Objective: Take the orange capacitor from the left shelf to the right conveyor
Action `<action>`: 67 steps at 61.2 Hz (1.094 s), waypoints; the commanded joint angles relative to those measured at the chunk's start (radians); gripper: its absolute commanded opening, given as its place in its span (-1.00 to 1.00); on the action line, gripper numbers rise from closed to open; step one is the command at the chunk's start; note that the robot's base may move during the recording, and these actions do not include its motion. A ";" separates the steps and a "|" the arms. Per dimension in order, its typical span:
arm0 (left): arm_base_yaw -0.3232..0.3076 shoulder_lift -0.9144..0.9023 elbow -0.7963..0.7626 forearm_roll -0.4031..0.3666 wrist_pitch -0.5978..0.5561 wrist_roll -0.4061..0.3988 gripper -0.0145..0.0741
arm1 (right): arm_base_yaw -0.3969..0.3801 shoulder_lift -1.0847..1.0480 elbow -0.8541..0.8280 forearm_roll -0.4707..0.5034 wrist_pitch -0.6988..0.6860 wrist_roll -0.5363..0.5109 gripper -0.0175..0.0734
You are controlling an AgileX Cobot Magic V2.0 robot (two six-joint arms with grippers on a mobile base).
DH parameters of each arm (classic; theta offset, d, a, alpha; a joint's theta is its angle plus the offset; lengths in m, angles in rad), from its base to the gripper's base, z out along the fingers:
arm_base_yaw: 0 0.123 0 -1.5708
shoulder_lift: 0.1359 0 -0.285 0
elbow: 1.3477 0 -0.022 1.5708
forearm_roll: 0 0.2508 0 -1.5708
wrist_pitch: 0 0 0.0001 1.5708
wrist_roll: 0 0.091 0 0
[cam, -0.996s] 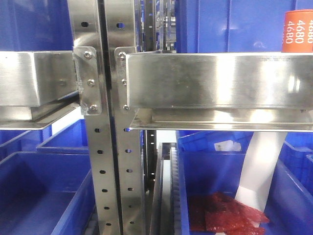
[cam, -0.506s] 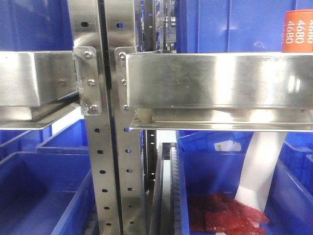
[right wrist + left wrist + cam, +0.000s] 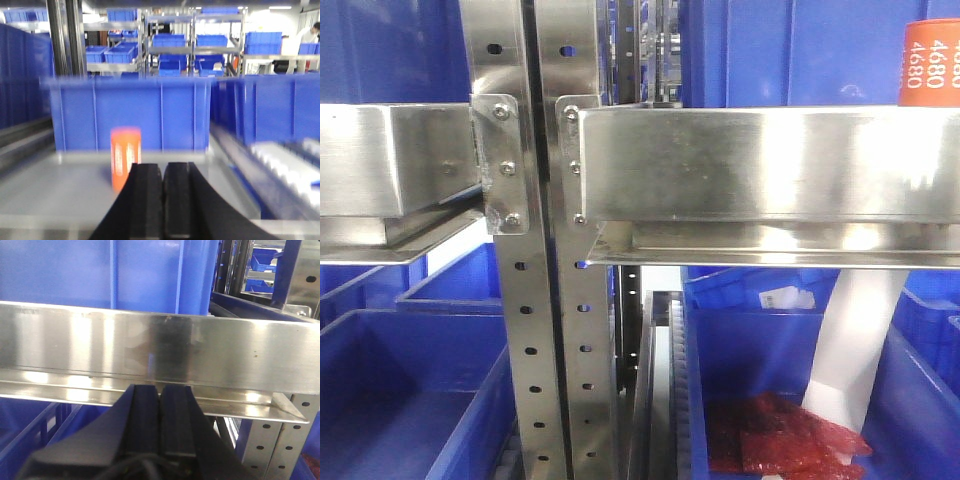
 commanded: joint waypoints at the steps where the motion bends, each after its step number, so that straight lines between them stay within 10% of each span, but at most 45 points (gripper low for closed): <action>1: -0.007 -0.012 -0.005 -0.002 -0.091 -0.001 -0.96 | 0.000 0.128 -0.126 -0.007 -0.063 -0.002 -0.47; 24: -0.007 -0.012 -0.005 -0.002 -0.091 -0.001 -0.96 | 0.008 0.542 -0.290 -0.007 -0.099 -0.002 0.78; 67: -0.007 -0.012 -0.005 -0.002 -0.091 -0.001 -0.96 | 0.116 1.032 -0.295 -0.007 -0.573 -0.002 0.76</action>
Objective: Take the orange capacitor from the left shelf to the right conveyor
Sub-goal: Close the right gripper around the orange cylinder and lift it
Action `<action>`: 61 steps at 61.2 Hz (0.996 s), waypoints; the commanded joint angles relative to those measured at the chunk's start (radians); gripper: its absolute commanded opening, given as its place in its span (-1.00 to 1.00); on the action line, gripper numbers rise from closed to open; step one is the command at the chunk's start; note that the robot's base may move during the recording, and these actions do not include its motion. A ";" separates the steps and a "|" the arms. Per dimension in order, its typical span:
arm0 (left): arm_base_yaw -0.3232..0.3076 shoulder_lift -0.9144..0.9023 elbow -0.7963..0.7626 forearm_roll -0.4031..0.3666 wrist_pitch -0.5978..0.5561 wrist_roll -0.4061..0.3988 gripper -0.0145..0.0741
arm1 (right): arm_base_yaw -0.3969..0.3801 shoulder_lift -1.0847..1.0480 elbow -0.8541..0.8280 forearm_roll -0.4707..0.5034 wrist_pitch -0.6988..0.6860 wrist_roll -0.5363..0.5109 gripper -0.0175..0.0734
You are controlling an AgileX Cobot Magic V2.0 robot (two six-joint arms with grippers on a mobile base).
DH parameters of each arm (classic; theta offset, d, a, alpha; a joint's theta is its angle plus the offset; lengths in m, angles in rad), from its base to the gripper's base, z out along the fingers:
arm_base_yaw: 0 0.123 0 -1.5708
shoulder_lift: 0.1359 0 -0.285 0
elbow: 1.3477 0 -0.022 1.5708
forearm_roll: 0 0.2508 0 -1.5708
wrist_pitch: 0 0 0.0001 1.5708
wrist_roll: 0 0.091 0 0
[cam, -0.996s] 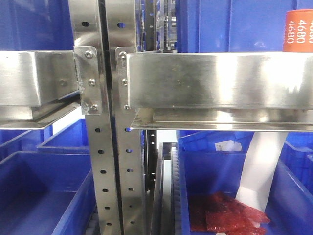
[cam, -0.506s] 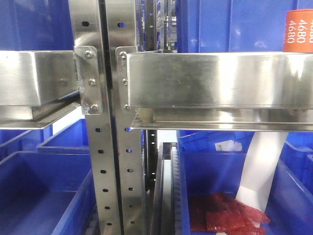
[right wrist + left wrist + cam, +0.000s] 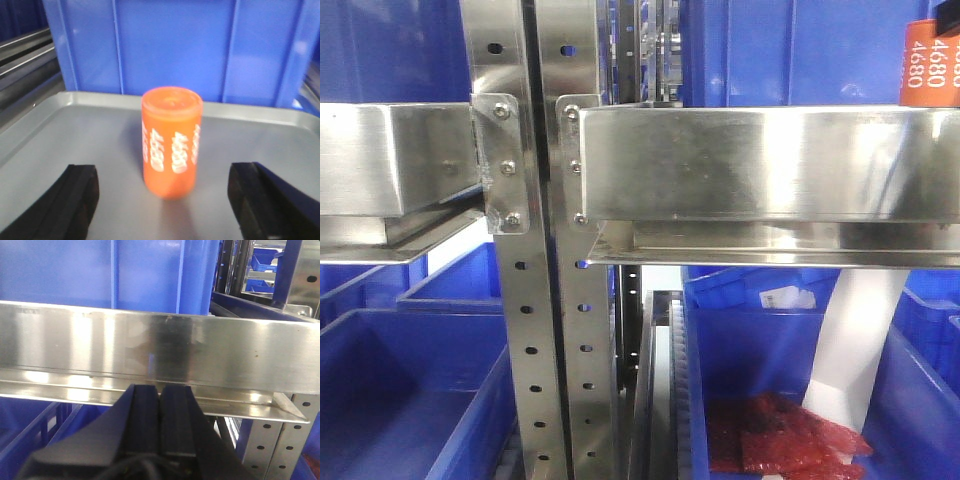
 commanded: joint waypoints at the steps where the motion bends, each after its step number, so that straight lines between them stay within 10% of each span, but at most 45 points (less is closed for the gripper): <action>1: -0.007 -0.012 -0.005 -0.002 -0.091 -0.001 -0.96 | -0.003 0.043 -0.040 -0.007 -0.202 -0.002 0.76; 61: -0.007 -0.012 -0.005 -0.002 -0.091 -0.001 -0.96 | -0.039 0.327 -0.143 0.002 -0.382 0.006 0.56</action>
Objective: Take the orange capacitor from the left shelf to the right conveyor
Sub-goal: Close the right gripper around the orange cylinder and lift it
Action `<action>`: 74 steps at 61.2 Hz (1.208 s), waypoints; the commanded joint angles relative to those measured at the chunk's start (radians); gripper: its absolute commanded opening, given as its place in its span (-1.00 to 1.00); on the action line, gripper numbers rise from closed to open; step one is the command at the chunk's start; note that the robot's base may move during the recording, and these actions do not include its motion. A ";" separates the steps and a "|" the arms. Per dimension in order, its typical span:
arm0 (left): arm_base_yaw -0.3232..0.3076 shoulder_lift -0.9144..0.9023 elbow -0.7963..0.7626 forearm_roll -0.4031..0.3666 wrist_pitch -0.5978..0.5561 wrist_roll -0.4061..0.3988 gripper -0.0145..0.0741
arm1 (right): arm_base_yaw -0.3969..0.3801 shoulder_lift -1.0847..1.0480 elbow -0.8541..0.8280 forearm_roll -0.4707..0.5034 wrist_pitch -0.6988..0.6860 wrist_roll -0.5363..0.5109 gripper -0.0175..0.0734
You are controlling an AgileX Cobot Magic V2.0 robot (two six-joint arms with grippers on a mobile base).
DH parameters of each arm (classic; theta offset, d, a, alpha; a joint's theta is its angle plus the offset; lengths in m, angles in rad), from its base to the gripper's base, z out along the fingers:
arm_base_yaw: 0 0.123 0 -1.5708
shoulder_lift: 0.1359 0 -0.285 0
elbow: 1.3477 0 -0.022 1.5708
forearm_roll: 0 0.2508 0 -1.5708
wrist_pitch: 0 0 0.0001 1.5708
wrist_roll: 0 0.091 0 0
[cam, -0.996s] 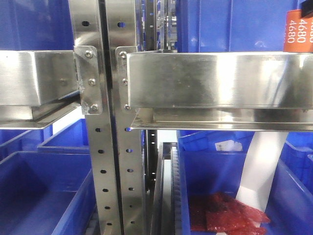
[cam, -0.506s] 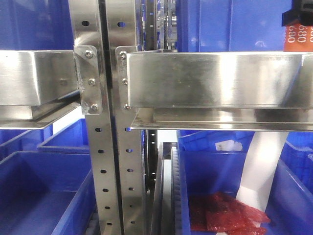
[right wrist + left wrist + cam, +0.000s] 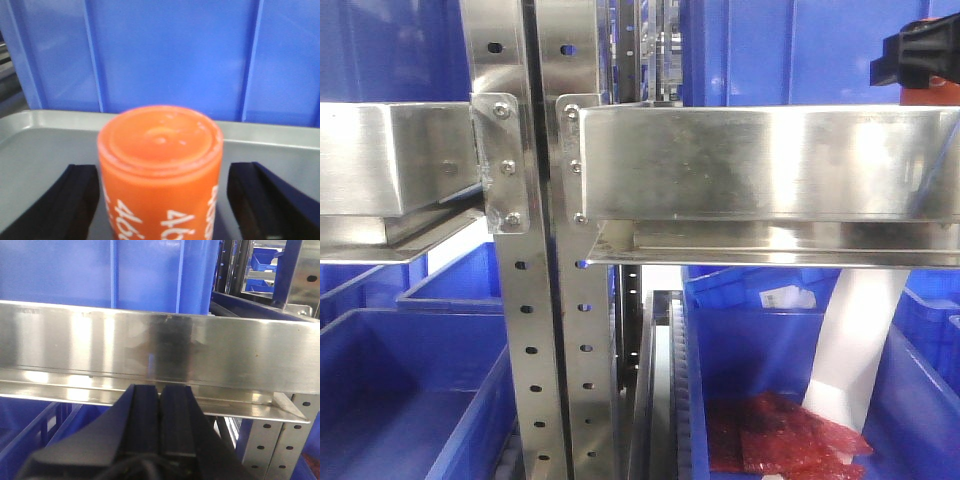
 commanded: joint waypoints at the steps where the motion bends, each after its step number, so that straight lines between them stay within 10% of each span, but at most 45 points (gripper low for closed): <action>1: -0.007 -0.012 -0.005 -0.002 -0.091 -0.001 -0.96 | -0.006 -0.034 -0.035 0.002 -0.101 0.002 0.49; 20: -0.007 -0.012 -0.005 -0.002 -0.091 -0.001 -0.96 | -0.006 -0.114 -0.035 -0.028 -0.031 0.002 -0.31; 74: -0.007 -0.012 -0.005 -0.002 -0.091 -0.001 -0.96 | -0.006 -1.111 0.103 -0.053 0.897 0.002 -0.35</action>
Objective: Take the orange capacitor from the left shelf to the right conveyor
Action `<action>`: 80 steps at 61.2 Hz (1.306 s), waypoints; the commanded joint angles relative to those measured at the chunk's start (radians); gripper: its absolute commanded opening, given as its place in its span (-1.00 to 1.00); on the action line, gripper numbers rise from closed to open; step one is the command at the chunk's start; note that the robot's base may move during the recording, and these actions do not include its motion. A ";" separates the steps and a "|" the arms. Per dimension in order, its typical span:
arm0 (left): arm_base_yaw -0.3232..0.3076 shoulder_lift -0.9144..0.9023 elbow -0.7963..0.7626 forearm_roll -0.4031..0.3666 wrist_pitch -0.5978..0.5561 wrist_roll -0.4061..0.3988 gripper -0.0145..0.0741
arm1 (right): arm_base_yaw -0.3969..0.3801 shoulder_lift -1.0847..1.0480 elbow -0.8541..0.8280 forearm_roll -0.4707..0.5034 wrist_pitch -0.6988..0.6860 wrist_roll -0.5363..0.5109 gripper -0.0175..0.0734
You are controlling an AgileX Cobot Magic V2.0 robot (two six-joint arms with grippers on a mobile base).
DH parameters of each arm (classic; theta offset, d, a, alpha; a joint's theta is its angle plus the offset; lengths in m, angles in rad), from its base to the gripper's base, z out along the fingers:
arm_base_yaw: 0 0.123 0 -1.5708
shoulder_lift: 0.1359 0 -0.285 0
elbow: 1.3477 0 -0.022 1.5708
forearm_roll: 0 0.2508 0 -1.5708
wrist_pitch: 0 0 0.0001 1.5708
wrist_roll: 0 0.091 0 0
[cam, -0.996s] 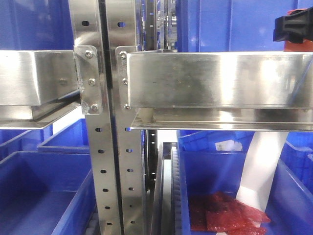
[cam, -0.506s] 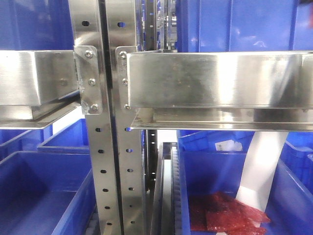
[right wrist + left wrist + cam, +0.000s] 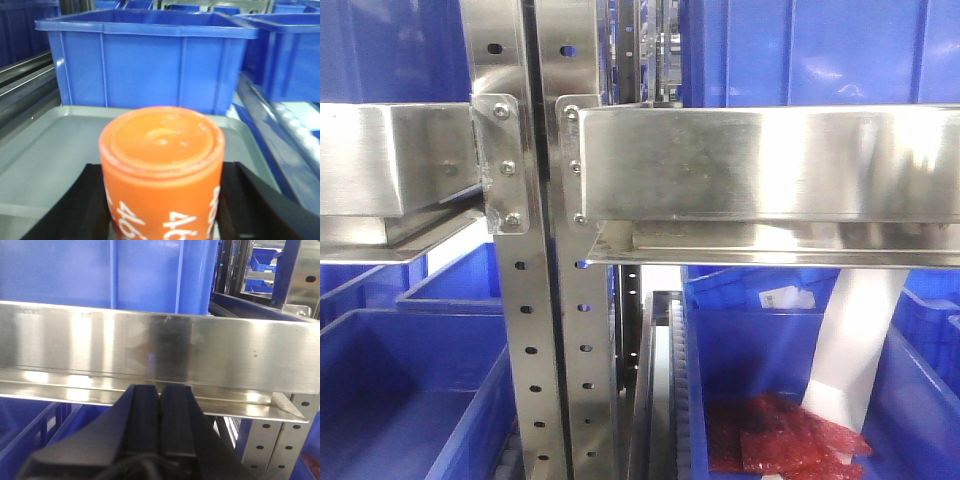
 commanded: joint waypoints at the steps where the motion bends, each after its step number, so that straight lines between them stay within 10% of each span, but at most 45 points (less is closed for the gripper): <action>1: -0.007 -0.012 -0.005 -0.002 -0.091 -0.001 -0.96 | -0.006 -0.088 -0.026 -0.011 0.028 -0.002 -0.35; 80: -0.007 -0.012 -0.005 -0.002 -0.091 -0.001 -0.96 | -0.006 -0.380 -0.025 -0.011 0.179 -0.002 -0.35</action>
